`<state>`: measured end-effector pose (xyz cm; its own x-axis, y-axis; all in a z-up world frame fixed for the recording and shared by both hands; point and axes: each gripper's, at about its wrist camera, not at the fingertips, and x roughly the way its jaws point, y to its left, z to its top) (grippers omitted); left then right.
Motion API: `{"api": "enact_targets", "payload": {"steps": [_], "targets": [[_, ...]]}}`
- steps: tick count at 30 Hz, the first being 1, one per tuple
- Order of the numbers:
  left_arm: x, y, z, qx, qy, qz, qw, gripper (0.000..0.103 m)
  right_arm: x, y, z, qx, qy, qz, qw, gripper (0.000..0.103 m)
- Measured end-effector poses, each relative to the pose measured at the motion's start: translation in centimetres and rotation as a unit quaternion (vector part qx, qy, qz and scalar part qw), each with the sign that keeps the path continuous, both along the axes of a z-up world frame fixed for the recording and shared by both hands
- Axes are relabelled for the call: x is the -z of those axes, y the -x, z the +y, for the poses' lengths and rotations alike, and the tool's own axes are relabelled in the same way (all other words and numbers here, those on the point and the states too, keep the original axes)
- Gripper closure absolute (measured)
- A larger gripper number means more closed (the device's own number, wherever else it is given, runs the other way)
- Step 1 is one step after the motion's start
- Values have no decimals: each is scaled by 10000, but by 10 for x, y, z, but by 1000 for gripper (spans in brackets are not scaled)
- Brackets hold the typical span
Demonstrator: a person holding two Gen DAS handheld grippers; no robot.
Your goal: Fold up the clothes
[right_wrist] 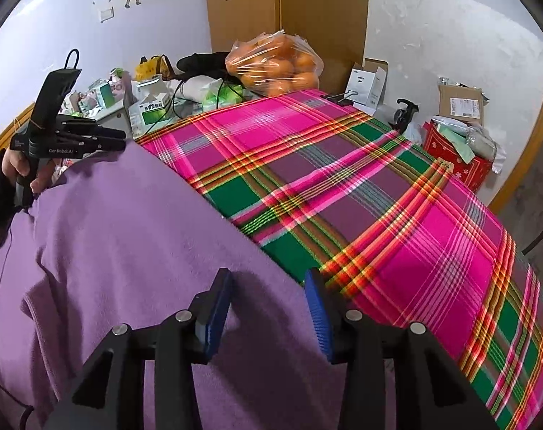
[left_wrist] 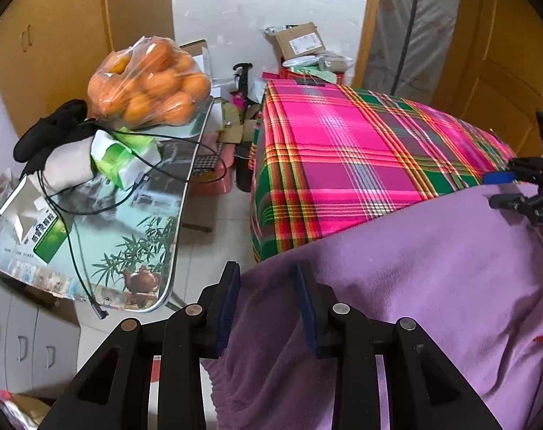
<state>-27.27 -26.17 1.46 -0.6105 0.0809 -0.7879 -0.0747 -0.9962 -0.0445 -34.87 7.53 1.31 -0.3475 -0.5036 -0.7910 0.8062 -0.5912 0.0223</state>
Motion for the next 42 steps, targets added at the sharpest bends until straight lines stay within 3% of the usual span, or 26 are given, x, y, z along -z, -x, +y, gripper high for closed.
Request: {"api": "enact_targets", "payload": {"steps": [3,7,10,12,14,16,18,24,28,32,35,38,42], "targets": [[2,1,-3,1,-32,31,10000,61,1,6,0,17,31,-35,10000,60],[3,2,-6,14,-124,58,9999,61,7,11,1,-21,58,-186,9998,59],[3,2,-4,87,-122,55,9999,61,7,9,-2,-42,-24,-265,9996,68],[2,2,-1,153,-144,39,9998,76,6,9,-5,-52,-24,-395,9992,86],[2,2,2,206,-94,44,9997,80,5,5,-8,-90,-41,-398,9992,95],[1,1,8,231,99,90,9996,83,4,1,-10,-66,-82,-322,9994,96],[0,1,12,150,303,125,9993,95,2,0,-11,10,-105,-243,9996,98],[-2,8,21,-108,768,315,9965,98,-19,2,-9,343,46,269,9990,98],[-6,13,22,-243,812,455,9954,98,-27,7,-10,520,146,475,9974,98],[1,19,23,-233,919,309,9950,98,-8,17,-18,530,-173,247,9981,96],[-1,18,16,-280,690,253,9969,96,2,21,-18,583,-230,27,9980,92],[-7,11,-2,-537,281,288,9977,94,-4,19,-7,656,-263,117,9974,80],[-20,-5,-27,-1110,-13,456,9928,94,-13,15,21,865,-132,150,9961,79]]}}
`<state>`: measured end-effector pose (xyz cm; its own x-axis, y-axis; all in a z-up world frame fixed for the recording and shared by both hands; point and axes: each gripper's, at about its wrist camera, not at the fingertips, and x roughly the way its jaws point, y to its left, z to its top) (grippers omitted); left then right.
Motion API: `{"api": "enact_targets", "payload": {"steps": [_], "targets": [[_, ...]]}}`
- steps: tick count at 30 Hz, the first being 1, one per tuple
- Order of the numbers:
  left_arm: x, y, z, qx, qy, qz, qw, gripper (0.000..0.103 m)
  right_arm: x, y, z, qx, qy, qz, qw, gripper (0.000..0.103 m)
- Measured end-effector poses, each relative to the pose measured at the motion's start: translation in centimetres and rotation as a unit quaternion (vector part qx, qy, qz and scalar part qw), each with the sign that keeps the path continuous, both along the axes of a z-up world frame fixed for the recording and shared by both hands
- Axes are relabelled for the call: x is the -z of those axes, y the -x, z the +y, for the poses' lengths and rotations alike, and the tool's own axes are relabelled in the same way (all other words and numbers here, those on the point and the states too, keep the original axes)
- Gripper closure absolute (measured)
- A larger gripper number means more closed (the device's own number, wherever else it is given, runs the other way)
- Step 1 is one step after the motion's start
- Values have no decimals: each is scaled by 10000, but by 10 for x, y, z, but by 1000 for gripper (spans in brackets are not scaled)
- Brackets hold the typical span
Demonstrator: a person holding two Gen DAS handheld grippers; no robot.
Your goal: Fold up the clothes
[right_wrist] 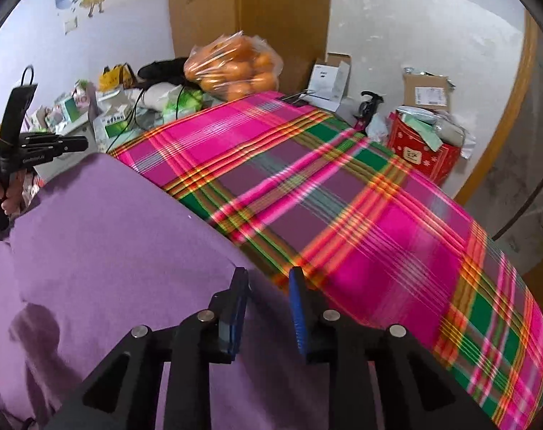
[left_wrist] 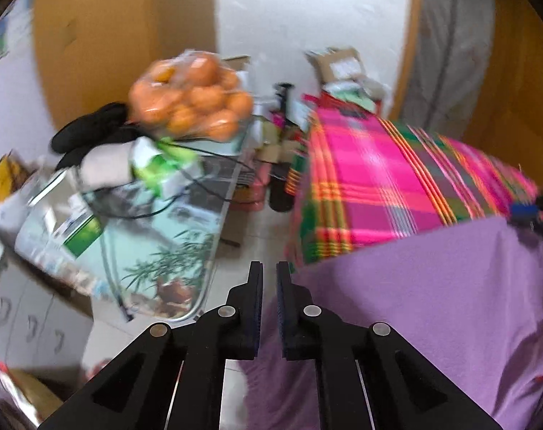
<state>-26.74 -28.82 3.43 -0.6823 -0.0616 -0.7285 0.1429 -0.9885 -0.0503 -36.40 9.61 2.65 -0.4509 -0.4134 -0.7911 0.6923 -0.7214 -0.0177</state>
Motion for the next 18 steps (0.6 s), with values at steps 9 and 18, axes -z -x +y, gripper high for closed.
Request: {"api": "enact_targets", "payload": {"steps": [9,18], "targets": [[-14,-36,78,767,-336,25,9965,94,11,-34,62,564,198,-304,9977,79],[18,-75,203,2288,-298,-660,9708,94,6,-54,140,1444,90,-163,9893,77]]}}
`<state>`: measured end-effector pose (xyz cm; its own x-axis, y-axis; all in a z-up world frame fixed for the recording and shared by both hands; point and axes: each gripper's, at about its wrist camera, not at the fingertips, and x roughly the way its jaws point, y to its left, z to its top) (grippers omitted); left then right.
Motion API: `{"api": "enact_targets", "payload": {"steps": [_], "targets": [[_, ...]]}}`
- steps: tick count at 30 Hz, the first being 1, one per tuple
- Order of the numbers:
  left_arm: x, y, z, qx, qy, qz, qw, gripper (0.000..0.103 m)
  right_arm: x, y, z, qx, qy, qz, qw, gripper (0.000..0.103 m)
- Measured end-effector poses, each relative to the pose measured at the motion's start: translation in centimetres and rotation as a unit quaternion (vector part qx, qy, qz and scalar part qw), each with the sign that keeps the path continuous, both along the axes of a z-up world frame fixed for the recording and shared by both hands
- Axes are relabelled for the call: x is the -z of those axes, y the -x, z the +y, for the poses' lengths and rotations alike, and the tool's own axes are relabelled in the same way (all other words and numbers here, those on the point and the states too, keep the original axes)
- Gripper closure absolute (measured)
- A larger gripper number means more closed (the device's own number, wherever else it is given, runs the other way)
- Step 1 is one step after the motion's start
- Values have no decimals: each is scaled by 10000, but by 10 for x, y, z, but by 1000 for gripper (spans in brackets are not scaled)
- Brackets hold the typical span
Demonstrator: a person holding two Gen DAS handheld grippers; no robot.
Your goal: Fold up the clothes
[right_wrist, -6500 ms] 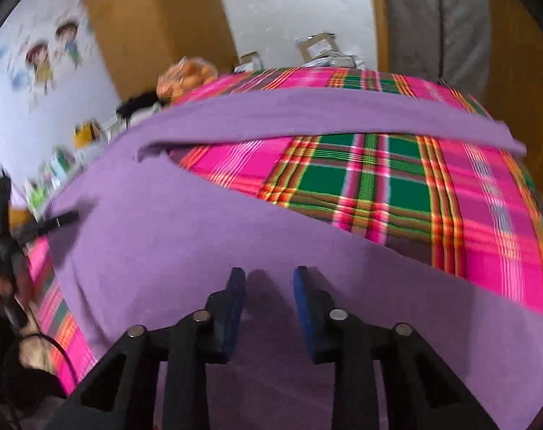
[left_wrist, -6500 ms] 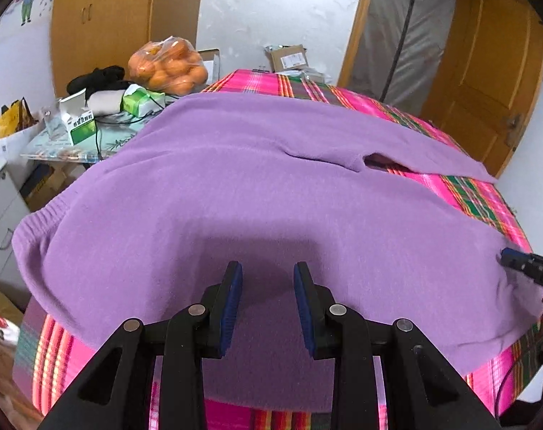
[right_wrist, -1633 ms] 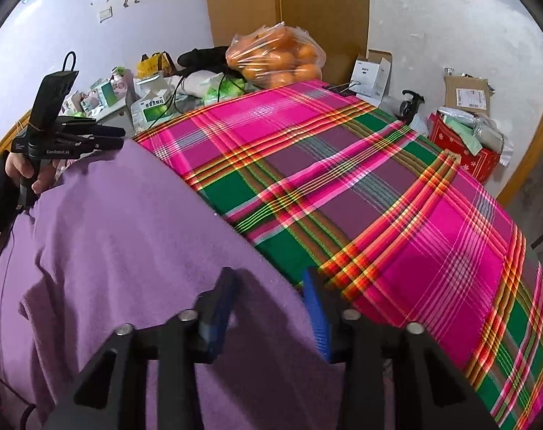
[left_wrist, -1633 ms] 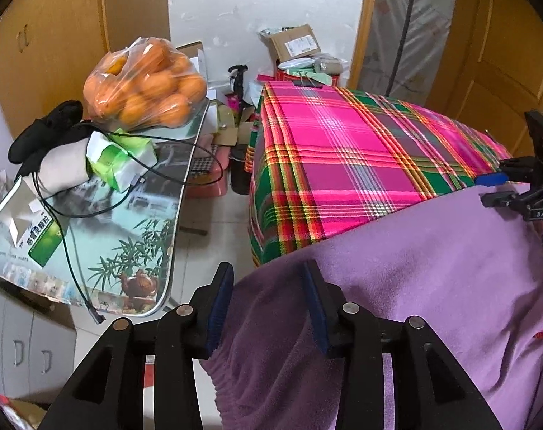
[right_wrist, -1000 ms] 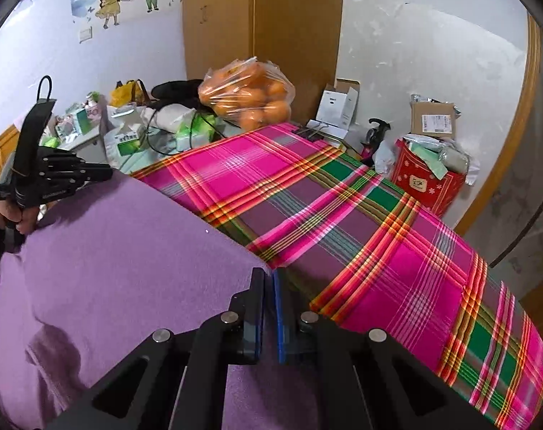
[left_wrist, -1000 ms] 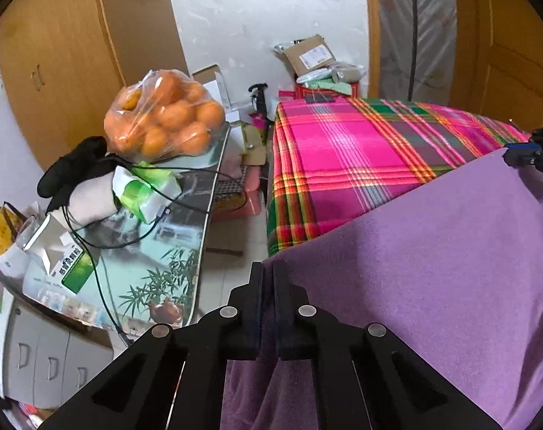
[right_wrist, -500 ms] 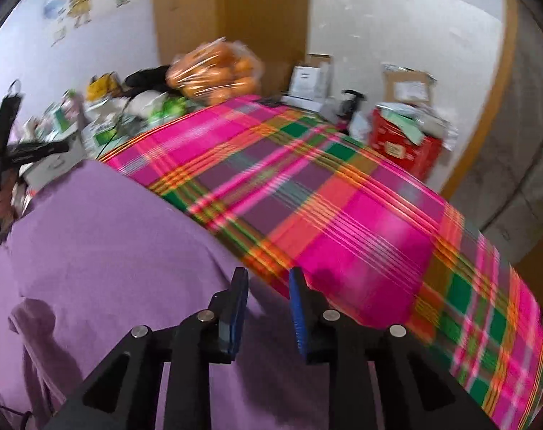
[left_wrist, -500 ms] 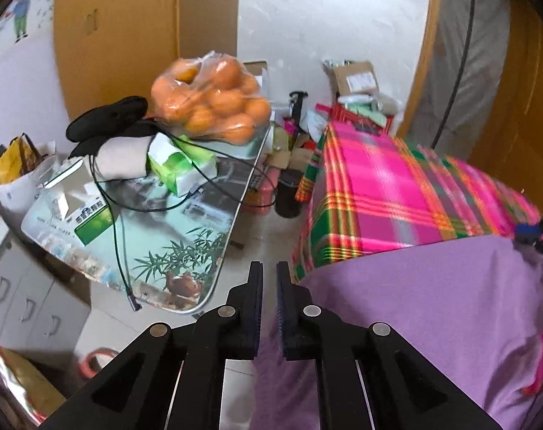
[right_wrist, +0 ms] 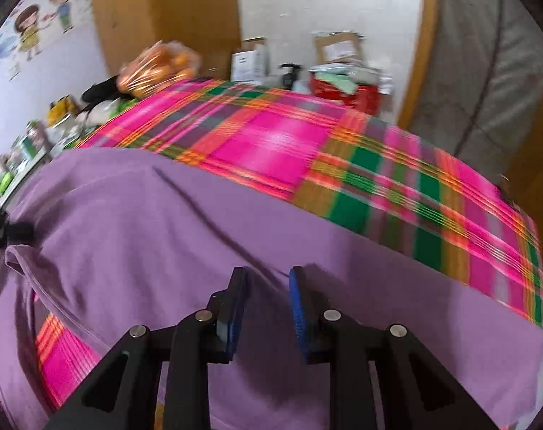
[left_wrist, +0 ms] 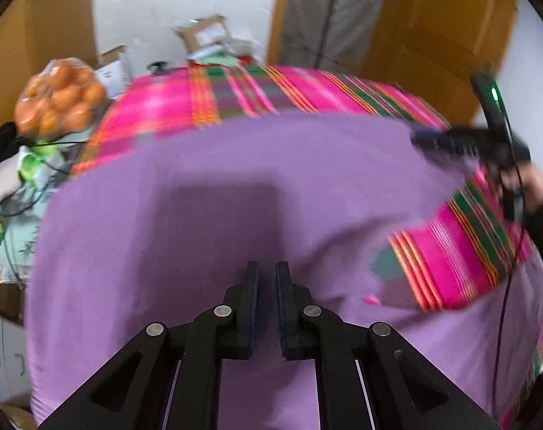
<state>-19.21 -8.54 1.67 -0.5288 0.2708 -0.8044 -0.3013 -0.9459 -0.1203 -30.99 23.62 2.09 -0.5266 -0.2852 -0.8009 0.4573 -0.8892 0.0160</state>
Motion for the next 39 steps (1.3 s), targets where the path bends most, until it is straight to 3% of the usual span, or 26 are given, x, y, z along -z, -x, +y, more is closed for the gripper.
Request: {"api": "enact_targets", "payload": {"steps": [6,9,11,16,21,24,25,26,27,31,39], "targets": [[-18,-14,19,-191,-69,373,9991,94,-10,3,65,500,-5,280,9984,74],[-29,-10,23,-456,-83,672,9967,94,-11,12,91,680,54,313,9972,71],[-29,0,27,-542,-229,652,9961,94,-11,19,100,689,67,324,9971,69],[-8,22,39,-579,-475,360,9965,94,-5,36,94,252,-5,232,9994,65],[6,18,56,-425,-240,391,9980,92,14,55,85,-134,-222,-4,9997,63],[6,15,52,-429,-381,358,9977,91,18,61,92,-167,79,-117,9998,63],[6,15,49,-447,-487,333,9973,92,18,62,94,-203,162,-168,9995,67],[7,15,47,-461,-562,314,9969,92,18,62,95,-254,218,-210,9992,94],[7,15,45,-469,-617,301,9965,91,18,61,93,-309,179,-204,9992,100],[9,15,45,-478,-664,289,9962,91,18,61,85,-376,-62,-67,9993,100],[8,15,46,-473,-611,299,9966,91,5,64,99,204,-140,187,9995,99]]}}
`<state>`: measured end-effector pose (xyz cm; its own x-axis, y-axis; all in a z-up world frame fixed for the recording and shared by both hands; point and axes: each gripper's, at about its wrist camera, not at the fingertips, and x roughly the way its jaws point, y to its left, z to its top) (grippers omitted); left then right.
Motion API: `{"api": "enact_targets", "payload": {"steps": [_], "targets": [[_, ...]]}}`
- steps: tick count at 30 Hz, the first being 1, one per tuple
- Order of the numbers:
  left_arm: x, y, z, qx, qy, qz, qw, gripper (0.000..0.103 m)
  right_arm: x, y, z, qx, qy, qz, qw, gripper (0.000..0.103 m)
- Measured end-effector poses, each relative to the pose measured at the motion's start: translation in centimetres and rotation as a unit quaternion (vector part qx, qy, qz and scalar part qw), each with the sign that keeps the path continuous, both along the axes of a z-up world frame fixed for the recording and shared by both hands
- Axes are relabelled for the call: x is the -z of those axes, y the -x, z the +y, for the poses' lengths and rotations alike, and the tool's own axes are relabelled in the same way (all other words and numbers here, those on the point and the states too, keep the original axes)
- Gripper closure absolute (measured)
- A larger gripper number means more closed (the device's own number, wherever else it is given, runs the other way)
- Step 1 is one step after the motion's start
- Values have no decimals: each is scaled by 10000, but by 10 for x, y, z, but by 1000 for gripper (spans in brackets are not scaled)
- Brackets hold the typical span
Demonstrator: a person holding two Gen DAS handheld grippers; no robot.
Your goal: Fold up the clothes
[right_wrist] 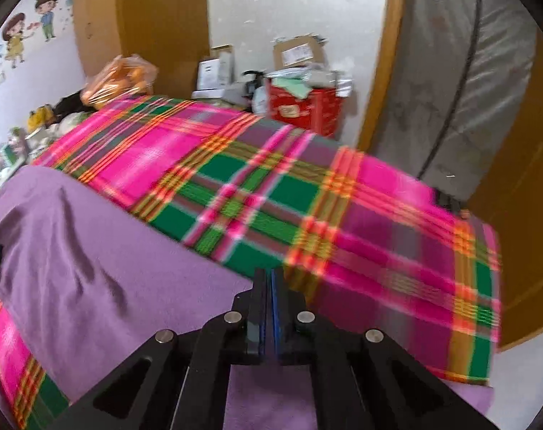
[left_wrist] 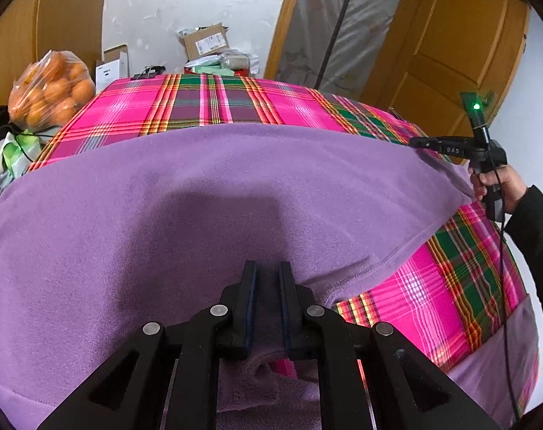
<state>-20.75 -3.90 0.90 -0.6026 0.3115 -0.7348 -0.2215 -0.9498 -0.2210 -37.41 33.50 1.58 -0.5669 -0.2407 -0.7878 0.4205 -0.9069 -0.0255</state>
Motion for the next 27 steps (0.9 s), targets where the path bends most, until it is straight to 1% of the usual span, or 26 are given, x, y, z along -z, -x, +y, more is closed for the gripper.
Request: {"api": "enact_targets", "payload": {"steps": [1,3,4,6,9,12,14,16,18,19,20,21,22,27], "targets": [[0,0,0,0,11,3,10000,91,-4,-3,12,129,55,22,9999,98],[-1,0,2,-2,57,17,10000,91,-12,-9,37,431,154,104,9989,87],[-1,0,2,-3,82,25,10000,91,-16,-14,55,658,232,156,9974,84],[-2,-1,3,9,123,75,9999,91,-21,-24,93,1190,421,246,9917,72],[-8,-7,6,53,199,240,9995,91,-20,-38,146,1956,731,280,9776,68],[-14,-11,12,98,249,361,9990,91,-10,-50,182,2404,1092,152,9644,65],[-19,-11,16,74,266,389,9989,91,-1,-53,196,2556,1331,17,9576,65],[-22,-11,20,18,327,409,9986,91,7,-53,202,2566,1553,-135,9539,65],[-25,-10,24,-47,386,435,9983,91,11,-50,198,2512,1540,-204,9554,65],[-25,-10,26,-52,379,433,9983,91,13,-49,196,2482,1513,-230,9565,65],[-25,-9,28,-41,361,422,9984,91,14,-47,194,2501,1394,-230,9579,71],[-24,-8,29,-27,375,413,9984,91,15,-44,192,2542,1235,-219,9590,92],[-23,-8,31,-12,405,406,9984,91,15,-42,190,2581,1075,-207,9599,100],[-13,-4,34,20,500,329,9982,91,6,-36,194,2712,1032,16,9570,99]]}}
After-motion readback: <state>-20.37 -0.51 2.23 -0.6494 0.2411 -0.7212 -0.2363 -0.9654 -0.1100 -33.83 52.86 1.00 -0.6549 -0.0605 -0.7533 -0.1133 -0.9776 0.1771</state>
